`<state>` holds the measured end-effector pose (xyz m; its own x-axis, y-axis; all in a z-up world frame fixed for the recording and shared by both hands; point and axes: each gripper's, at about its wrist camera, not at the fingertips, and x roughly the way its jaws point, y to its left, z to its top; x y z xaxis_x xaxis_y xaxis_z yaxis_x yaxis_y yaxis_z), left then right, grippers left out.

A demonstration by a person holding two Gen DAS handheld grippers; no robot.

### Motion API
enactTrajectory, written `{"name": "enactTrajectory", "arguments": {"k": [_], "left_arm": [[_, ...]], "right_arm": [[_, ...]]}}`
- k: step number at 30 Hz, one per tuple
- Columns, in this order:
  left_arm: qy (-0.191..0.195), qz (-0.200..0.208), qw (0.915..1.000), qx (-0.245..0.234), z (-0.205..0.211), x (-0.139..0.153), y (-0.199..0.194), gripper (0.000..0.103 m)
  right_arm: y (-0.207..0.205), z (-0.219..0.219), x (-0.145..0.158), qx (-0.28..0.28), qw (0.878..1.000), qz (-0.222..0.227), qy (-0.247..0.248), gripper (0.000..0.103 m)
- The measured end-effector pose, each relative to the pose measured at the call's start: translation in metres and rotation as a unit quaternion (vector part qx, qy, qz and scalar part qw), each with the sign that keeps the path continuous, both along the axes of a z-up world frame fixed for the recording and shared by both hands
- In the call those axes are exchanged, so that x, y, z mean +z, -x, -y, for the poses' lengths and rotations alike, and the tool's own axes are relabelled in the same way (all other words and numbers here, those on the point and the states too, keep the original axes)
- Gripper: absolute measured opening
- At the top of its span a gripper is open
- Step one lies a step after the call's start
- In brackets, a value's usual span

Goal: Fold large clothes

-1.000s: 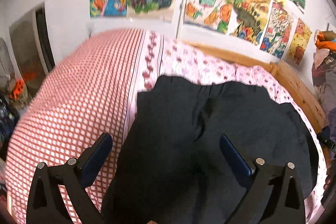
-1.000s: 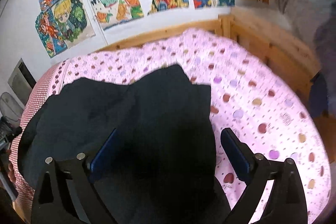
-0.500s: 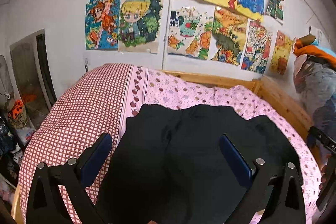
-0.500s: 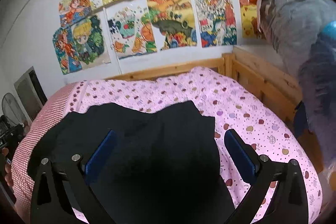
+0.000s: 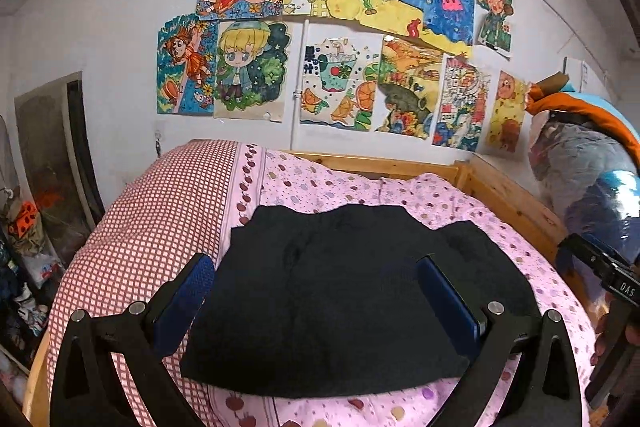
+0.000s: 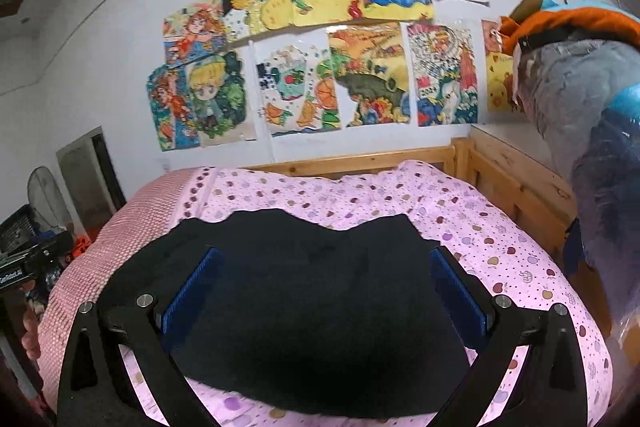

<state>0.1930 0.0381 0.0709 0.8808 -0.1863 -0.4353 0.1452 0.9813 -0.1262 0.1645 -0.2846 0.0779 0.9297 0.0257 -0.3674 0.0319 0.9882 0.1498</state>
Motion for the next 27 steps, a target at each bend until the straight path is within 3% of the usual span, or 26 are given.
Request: {"name": "enactTrajectory", "arguments": {"k": [4,14,27], "left_arm": [[0.007,0.005,1.0000,-0.001,-0.005,0.003,0.017,0.103],[-0.025,0.027,0.9993,-0.004,-0.006,0.000,0.066,0.103],[-0.016,0.032,0.9993,0.011,-0.021,0.000,0.114,0.103]], "right_arm": [[0.019,-0.015,0.004,0.006,1.000,0.007,0.016,0.101],[0.068,-0.043,0.004,0.022,0.999,0.020,0.014,0.101],[0.109,-0.067,-0.001,0.043,0.999,0.022,0.019,0.101]]}}
